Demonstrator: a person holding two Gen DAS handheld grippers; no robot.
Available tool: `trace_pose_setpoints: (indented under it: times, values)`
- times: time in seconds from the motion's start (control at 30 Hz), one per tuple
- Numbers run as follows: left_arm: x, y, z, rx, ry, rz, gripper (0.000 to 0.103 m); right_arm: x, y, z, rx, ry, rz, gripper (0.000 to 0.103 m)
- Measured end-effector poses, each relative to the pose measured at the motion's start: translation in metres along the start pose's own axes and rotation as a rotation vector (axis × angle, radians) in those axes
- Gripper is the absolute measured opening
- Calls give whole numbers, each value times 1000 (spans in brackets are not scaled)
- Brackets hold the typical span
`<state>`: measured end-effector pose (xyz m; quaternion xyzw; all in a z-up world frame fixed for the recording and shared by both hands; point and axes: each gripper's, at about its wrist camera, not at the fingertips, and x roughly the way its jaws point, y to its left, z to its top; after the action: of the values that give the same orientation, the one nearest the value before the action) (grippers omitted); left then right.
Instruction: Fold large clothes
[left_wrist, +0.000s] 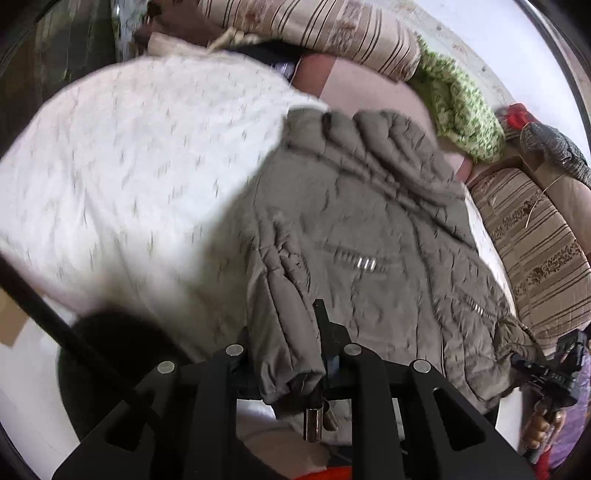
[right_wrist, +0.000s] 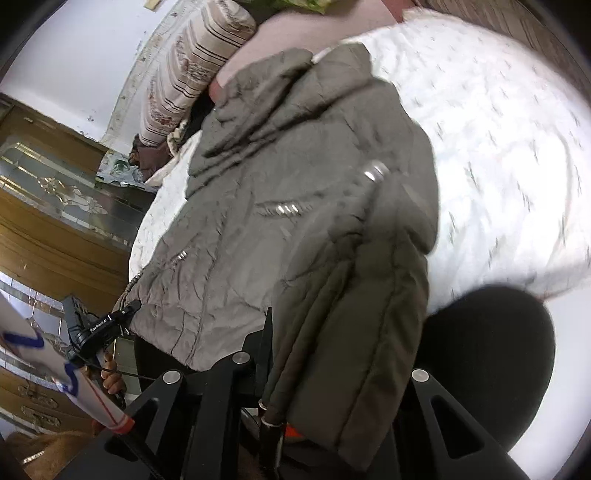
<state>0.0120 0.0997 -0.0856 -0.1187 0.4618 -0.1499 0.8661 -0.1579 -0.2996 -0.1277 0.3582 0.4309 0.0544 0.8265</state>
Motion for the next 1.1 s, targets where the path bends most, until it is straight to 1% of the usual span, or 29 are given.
trace_pose_setpoints:
  times: [0.07,0.13,0.23,0.3,0.37,0.47,0.53,0.57,0.63,0.67,0.73,0.8,0.87,0.97,1.03,1.1]
  values:
    - [-6,-8,20,13,-50,-4,18,-9,10,19,-25,-41,6,18]
    - [-8,-17,39,20,-84,-6,18,-15,22,41,-45,-83,11,18]
    - [-9,-34,75,43,-131,-4,19,-21,38,79,-79,-142,-9,18]
    - [-8,-51,99,79,-175,21,19,-22,47,102,-89,-168,-21,18]
    - [-4,-70,128,119,-212,51,19,-21,53,133,-92,-191,-31,18]
    - [10,-94,170,163,-235,86,19,-19,60,172,-87,-213,-38,18]
    - [25,-104,200,168,-222,100,19,-16,64,192,-82,-220,-40,18]
    - [33,-106,214,155,-210,100,19,-13,64,209,-70,-228,-43,18]
    - [57,-108,251,98,-169,97,19,-7,62,231,-39,-234,-40,18]
    - [70,-110,267,81,-154,101,19,-1,59,249,-15,-240,-37,18]
    - [94,-113,292,57,-136,129,19,11,54,276,20,-249,-37,18]
    - [121,-115,314,31,-118,165,19,25,51,301,43,-255,-55,18]
    - [150,-115,335,6,-98,210,20,41,45,328,66,-258,-97,18]
    - [189,-108,355,-29,-59,243,20,71,34,361,84,-235,-159,19]
    - [221,-101,365,-64,-21,259,21,90,26,377,92,-211,-183,20]
    - [246,-95,368,-80,0,283,22,113,16,391,102,-187,-209,20]
